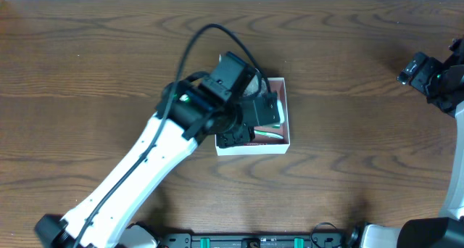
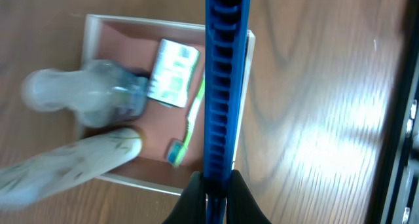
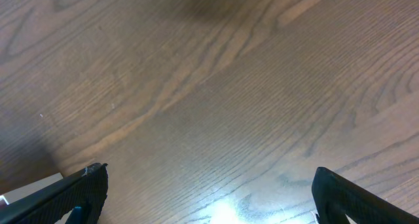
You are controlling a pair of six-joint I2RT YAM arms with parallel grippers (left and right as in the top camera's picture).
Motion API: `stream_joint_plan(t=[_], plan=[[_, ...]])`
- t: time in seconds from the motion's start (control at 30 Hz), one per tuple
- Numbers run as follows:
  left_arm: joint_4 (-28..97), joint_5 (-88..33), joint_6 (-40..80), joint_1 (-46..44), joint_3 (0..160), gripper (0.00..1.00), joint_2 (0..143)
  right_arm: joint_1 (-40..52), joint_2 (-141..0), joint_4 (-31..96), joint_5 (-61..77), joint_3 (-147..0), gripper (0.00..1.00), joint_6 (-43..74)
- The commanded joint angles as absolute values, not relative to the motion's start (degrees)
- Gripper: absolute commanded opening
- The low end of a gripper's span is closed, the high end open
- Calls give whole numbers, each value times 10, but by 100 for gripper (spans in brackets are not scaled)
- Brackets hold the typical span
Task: Pack container
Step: 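Carry the blue razor over the box and lower it inside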
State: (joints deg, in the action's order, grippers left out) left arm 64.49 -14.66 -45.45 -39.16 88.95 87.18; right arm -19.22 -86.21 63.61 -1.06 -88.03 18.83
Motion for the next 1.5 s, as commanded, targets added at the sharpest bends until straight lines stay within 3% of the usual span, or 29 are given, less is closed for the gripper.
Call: stream_joint_plan(t=[0.0, 0.17, 0.23, 0.33, 0.43, 0.97, 1.47], plan=[[654, -143, -547, -393, 883, 6, 904, -196, -856, 637, -11, -888, 99, 193], [653, -139, -547, -393, 883, 9, 953, -196, -856, 637, -11, -888, 99, 193], [652, -138, -547, -393, 883, 34, 971, -196, -856, 637, -11, -888, 99, 193], [646, -115, -546, -393, 883, 58, 993, -196, -856, 637, -11, -888, 99, 193], [637, -100, -546, -393, 883, 98, 1007, -196, -856, 637, -11, -888, 99, 193], [621, -99, -528, -434, 884, 98, 932, -196, -856, 637, -11, -888, 99, 193], [634, -99, -351, -558, 884, 98, 776, -196, -856, 637, -11, -888, 99, 193]])
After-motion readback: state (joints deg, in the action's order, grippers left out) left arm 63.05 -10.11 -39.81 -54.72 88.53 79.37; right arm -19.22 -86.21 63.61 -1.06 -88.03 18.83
